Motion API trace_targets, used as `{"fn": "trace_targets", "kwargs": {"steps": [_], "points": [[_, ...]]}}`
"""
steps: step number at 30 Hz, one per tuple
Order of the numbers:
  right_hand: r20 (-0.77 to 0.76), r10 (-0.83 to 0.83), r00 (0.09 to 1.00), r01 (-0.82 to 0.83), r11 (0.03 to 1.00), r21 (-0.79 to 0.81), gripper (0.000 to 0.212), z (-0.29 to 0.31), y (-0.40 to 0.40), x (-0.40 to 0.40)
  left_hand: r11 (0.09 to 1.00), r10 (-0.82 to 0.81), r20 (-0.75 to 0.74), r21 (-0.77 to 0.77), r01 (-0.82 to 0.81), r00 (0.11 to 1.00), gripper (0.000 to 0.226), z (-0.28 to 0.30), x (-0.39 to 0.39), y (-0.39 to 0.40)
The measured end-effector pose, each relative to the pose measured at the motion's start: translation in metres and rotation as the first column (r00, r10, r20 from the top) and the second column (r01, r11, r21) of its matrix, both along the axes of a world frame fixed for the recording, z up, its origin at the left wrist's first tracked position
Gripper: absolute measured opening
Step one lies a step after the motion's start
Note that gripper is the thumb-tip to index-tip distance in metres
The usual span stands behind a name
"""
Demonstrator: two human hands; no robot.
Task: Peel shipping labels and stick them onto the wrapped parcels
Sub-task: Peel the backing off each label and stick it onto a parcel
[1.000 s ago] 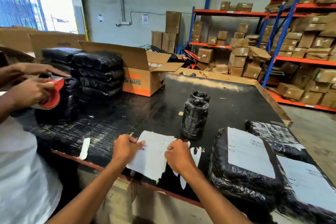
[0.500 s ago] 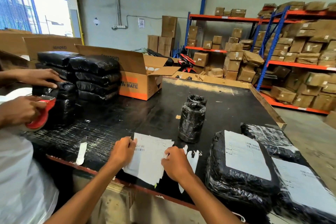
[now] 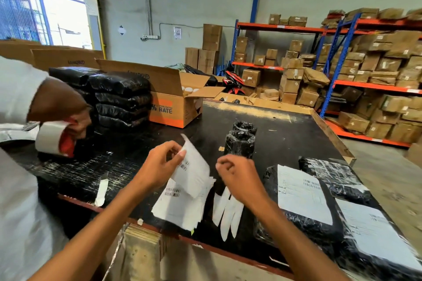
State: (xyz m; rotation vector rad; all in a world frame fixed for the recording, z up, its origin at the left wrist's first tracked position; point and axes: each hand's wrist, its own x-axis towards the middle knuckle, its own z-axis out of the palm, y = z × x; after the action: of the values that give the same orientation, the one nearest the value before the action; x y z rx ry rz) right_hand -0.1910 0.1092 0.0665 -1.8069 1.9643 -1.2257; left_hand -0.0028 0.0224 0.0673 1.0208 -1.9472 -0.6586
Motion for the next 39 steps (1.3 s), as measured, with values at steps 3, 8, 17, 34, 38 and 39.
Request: {"fn": "trace_targets", "kwargs": {"steps": [3,8,17,34,38,39], "points": [[0.067,0.138,0.988,-0.135,0.990,-0.048,0.043,0.040,0.015,-0.021,0.966,-0.236,0.042,0.115,0.230,0.971,0.013,0.034,-0.006,0.024],[-0.127,0.405,0.906,-0.372,0.902,0.221,0.053,0.075,0.047,-0.046,0.877,-0.474,0.114,0.149,0.456,0.873,0.005,0.076,-0.026,0.054],[0.163,0.265,0.950,-0.283,0.955,0.094,0.020,0.075,0.100,-0.084,0.851,-0.479,-0.127,0.177,0.495,0.869,0.029,0.080,-0.047,0.052],[0.210,0.300,0.931,-0.317,0.947,0.055,0.019,0.094,0.129,-0.092,0.760,-0.558,-0.232,0.241,0.603,0.796,0.030,0.075,-0.056,0.051],[0.216,0.319,0.923,-0.337,0.940,0.050,0.017,0.096,0.129,-0.091,0.751,-0.558,-0.259,0.246,0.613,0.788,0.048,0.073,-0.056,0.049],[0.219,0.321,0.921,-0.339,0.940,0.046,0.016,0.095,0.129,-0.091,0.753,-0.556,-0.259,0.245,0.611,0.790,0.048,0.072,-0.056,0.048]]}}
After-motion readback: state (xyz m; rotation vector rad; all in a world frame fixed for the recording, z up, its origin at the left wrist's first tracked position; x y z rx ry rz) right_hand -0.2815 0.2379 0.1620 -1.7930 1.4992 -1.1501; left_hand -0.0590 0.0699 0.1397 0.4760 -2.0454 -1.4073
